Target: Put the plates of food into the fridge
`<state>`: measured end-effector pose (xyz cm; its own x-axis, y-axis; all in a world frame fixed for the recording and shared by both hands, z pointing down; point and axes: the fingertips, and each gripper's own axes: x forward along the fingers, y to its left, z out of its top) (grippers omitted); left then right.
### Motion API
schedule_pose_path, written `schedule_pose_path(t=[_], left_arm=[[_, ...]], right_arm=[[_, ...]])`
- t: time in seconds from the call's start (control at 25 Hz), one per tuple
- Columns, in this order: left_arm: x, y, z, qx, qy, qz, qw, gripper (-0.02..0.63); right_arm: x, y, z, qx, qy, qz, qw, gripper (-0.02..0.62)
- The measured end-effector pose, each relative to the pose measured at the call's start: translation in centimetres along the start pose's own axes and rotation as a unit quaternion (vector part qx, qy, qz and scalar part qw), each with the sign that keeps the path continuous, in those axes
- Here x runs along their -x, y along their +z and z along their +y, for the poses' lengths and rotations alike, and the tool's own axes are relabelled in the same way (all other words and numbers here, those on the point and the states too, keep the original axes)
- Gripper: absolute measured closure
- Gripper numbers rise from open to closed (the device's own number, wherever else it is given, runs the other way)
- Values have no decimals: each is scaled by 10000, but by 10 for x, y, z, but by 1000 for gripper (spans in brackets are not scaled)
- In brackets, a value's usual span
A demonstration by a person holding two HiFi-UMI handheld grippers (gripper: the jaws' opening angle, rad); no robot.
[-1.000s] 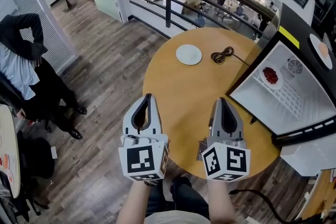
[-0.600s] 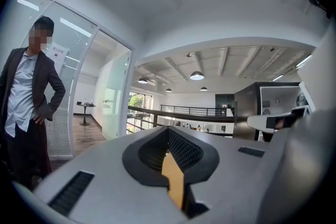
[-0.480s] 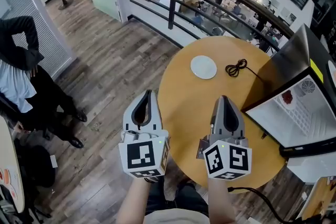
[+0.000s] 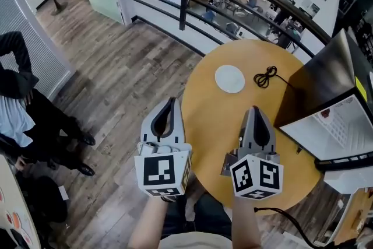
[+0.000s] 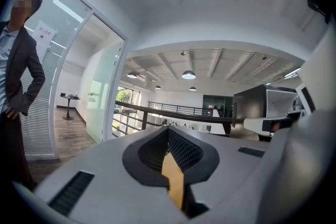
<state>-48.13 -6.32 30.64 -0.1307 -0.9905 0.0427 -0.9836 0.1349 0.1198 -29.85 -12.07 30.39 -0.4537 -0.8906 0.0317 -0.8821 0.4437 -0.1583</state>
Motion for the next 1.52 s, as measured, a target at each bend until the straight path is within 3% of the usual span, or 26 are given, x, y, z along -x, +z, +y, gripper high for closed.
schedule_pose_path(t=[0.48, 1.16, 1.52], left_arm=[[-30, -26, -15, 29, -475, 289, 9984, 598], [-103, -57, -55, -102, -633, 795, 9948, 598], [-130, -80, -81, -183, -559, 1075, 9925, 598]], right_arm=[[-4, -18, -23, 50, -474, 138, 9988, 583], [-54, -33, -102, -155, -695, 379, 9967, 583], [-66, -52, -130, 105, -588, 666, 9960, 583]])
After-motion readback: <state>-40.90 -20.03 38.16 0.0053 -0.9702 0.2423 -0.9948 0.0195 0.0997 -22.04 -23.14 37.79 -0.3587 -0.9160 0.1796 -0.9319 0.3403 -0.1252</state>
